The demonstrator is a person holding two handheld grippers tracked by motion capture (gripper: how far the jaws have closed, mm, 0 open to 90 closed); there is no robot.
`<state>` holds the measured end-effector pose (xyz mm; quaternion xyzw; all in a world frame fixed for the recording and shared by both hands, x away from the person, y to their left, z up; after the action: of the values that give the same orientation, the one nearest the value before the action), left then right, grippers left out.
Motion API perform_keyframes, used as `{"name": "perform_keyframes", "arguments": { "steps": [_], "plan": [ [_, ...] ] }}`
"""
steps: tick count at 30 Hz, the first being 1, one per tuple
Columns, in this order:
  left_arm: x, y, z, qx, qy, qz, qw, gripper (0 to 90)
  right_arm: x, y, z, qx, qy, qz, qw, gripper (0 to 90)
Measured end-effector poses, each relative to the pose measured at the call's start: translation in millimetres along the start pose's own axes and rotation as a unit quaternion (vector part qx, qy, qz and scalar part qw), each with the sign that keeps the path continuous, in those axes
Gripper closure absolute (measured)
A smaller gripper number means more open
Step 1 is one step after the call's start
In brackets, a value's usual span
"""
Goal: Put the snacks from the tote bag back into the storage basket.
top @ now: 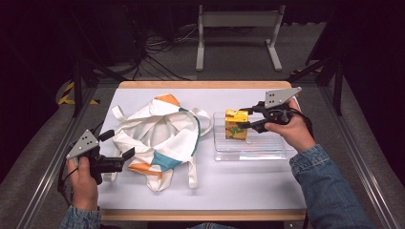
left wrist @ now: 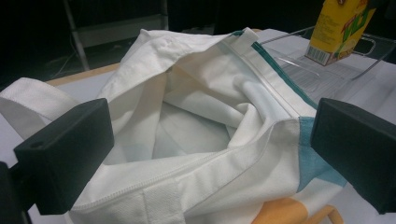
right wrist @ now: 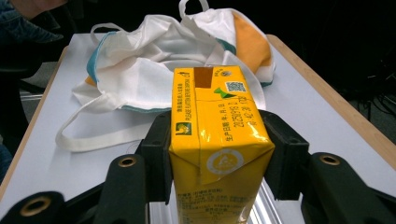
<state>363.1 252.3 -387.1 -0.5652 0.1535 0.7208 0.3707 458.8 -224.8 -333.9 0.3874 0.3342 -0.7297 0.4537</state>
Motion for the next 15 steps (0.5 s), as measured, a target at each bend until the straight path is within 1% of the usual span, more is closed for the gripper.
{"name": "perform_keyframes", "arguments": {
  "steps": [6, 9, 10, 15],
  "plan": [
    [0.7, 0.0, -0.3, 0.000, -0.001, 0.003, 1.0000, 0.4, 10.0, -0.3, -5.9, -0.003, -0.004, -0.005, 1.0000, 51.5],
    [0.8, -0.2, -0.1, 0.000, 0.000, 0.005, 1.0000, 0.4, 14.9, -0.7, -9.3, -0.003, -0.011, -0.003, 0.9999, 51.5],
    [0.9, -0.4, -0.1, 0.000, -0.001, 0.003, 1.0000, 0.4, 16.2, -1.1, -10.3, -0.005, -0.013, -0.003, 0.9999, 51.5],
    [1.7, -0.4, -0.6, 0.002, 0.000, 0.006, 1.0000, 0.4, 24.4, -3.7, -15.9, -0.010, -0.019, -0.006, 0.9997, 51.5]
  ]
}}
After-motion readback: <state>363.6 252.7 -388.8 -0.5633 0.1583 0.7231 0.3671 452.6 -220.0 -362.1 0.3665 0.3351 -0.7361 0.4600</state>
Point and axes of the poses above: each handheld gripper's, and its own axes: z roughly backward along the jaws, x roughly out of its underside, y roughly to its right, the point moved 3 cm from there along -z, roughly forward along the jaws, and after that the axes turned 15 degrees about -z, right-handed, at the moved point
